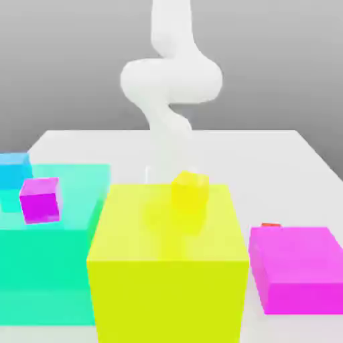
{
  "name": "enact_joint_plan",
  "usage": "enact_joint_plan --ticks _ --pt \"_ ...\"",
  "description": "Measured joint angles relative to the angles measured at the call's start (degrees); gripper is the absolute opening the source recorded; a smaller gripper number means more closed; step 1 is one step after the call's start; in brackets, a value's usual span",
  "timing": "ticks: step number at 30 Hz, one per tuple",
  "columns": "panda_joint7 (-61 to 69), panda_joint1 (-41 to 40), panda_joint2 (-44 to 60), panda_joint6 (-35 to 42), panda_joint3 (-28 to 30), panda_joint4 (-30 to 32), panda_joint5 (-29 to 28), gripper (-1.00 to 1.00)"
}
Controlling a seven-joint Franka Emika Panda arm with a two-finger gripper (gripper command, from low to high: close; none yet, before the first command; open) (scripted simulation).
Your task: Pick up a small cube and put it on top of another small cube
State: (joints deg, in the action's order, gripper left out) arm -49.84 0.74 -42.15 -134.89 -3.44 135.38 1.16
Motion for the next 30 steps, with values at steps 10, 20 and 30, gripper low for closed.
enact_joint_plan --ticks 10,20,30 --pt "-19.4 4.4 17.5 -14.5 -16.7 16.4 4.9 0.0" --pt "-47.8 10.4 41.5 -32.5 -30.7 31.8 -0.9 0.0" --pt "-70.4 27.7 54.5 -41.2 -6.8 28.6 -30.5 0.0"
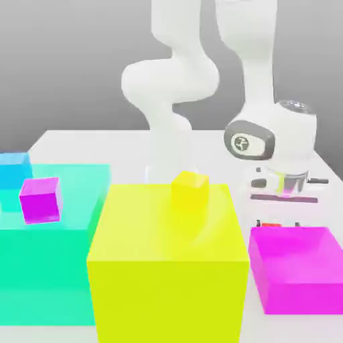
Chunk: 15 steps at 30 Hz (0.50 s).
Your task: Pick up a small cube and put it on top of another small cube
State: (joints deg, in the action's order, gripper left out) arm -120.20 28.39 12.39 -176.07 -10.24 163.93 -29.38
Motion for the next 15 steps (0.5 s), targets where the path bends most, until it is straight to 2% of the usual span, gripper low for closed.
enact_joint_plan --ticks 2,3,10,15 --pt "-1.9 4.8 2.3 -2.0 5.4 -0.5 -2.5 0.0" --pt "-2.5 6.8 3.3 -2.9 7.7 -0.7 -3.3 -1.0" --pt "-2.6 7.3 3.5 -3.2 8.2 -0.7 -3.4 -1.0" --pt "2.9 -1.2 -1.5 0.8 -2.2 0.5 3.9 -1.0"
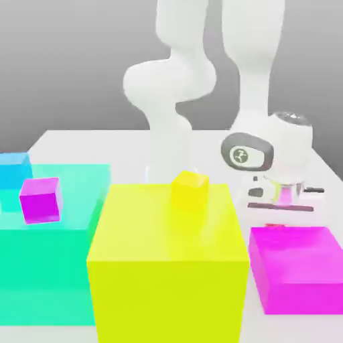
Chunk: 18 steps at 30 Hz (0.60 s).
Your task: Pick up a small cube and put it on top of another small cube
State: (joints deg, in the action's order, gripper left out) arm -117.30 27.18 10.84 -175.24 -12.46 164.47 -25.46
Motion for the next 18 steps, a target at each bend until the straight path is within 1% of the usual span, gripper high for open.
enact_joint_plan --ticks 4,7,9,12,18 --pt "8.6 -5.7 -4.9 3.3 -8.6 1.5 11.7 -1.0" --pt "15.6 -5.6 -8.8 5.8 -11.3 2.6 21.2 -1.0" --pt "19.2 -4.7 -11.2 7.6 -11.9 3.3 26.0 -1.0" --pt "25.6 -4.2 -12.4 11.2 -10.9 2.8 29.9 -1.0" --pt "41.1 0.9 -10.7 18.5 -12.0 2.0 36.5 -1.0"
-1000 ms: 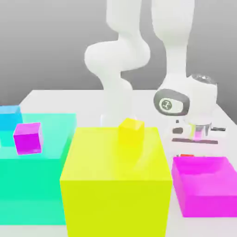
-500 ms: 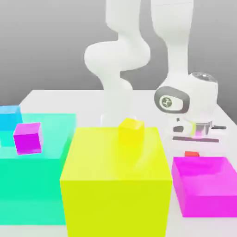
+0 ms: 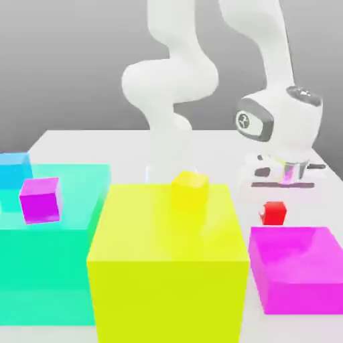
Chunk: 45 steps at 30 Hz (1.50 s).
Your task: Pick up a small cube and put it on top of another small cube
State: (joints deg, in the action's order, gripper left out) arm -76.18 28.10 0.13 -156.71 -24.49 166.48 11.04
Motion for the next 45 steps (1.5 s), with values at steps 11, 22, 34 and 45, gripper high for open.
enact_joint_plan --ticks 11,22,34,45 --pt "28.7 1.4 2.3 13.8 -1.7 -3.2 10.8 -1.0" --pt "55.4 -10.4 0.9 27.0 2.4 -12.6 15.6 -1.0" --pt "84.5 -20.7 -1.1 41.3 8.9 -23.6 20.8 -1.0" --pt "88.1 -34.2 -6.3 48.0 16.1 -32.0 16.3 -1.0"
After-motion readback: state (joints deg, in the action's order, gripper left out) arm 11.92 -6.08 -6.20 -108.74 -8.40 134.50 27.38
